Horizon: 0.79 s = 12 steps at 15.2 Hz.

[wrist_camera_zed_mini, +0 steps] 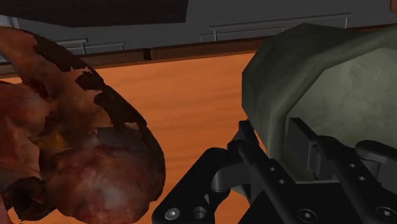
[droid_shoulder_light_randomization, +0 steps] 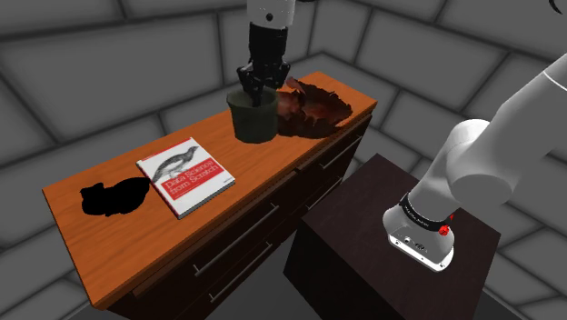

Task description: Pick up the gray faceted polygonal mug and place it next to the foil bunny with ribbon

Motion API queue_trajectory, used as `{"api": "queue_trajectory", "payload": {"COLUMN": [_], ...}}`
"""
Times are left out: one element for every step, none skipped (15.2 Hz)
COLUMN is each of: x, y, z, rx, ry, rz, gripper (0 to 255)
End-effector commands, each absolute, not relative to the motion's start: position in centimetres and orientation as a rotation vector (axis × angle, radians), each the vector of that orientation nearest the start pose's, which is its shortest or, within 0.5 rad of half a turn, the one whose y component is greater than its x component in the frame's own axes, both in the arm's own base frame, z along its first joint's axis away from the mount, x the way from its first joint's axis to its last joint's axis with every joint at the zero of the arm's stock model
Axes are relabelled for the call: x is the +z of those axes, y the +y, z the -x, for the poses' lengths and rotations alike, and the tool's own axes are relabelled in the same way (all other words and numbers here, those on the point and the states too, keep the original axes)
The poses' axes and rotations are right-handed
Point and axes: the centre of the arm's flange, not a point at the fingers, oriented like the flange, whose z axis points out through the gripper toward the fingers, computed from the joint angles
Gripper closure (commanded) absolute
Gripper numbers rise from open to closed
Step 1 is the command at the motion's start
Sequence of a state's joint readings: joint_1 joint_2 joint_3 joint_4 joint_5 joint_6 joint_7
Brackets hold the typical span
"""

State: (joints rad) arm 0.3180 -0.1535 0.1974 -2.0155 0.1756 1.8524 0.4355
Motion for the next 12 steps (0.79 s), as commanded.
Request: {"api": "queue_trajectory", "payload": {"x": [51.7,51.7,51.8,51.8,51.8,51.8,51.8,51.8,51.8,51.8,51.8,51.8], "y": [29.5,30.8,32.1,33.4,34.7,36.0,37.3,38.6,40.0,41.3,42.6,43.9], "z": [-43.4,-43.3,-43.2,-43.0,-42.9,-42.8,-42.6,-42.5,-42.4,-42.3,-42.1,-42.0], "rx": [0.110,0.110,0.110,0.110,0.110,0.110,0.110,0.110,0.110,0.110,0.110,0.110], "ry": [-0.039,-0.039,-0.039,-0.039,-0.039,-0.039,-0.039,-0.039,-0.039,-0.039,-0.039,-0.039], "rz": [3.021,3.021,3.021,3.021,3.021,3.021,3.021,3.021,3.021,3.021,3.021,3.021], "gripper": [255,255,255,255,255,255,255,255,255,255,255,255]}}
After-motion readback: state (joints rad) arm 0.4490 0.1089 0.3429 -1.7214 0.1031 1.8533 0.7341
